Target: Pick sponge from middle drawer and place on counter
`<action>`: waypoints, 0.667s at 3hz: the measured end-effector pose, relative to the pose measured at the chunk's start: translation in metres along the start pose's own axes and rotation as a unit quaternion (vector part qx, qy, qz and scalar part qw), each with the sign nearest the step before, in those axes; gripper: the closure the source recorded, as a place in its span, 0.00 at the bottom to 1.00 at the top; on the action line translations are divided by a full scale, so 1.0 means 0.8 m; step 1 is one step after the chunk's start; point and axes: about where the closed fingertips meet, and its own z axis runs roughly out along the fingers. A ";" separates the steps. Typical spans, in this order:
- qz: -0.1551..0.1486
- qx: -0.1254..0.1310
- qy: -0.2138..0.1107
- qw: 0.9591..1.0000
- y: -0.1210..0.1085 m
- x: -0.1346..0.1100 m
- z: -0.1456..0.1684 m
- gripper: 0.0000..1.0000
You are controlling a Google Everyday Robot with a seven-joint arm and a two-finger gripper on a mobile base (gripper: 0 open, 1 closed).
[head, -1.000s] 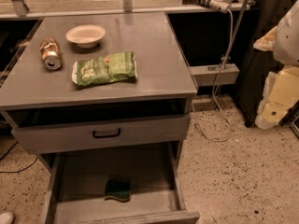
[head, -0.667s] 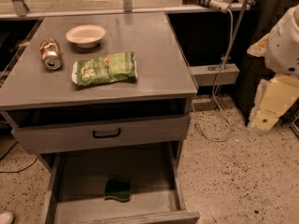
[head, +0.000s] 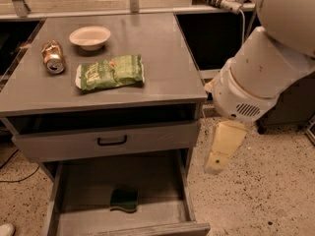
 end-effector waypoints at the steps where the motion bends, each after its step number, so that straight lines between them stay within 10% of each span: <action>1: 0.000 0.000 0.000 1.000 0.001 0.000 0.000 0.00; 2: 0.000 -0.021 -0.021 1.000 0.024 -0.023 0.035 0.00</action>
Offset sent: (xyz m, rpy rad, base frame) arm -0.0478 0.1156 -0.1092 0.1969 0.1528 0.0789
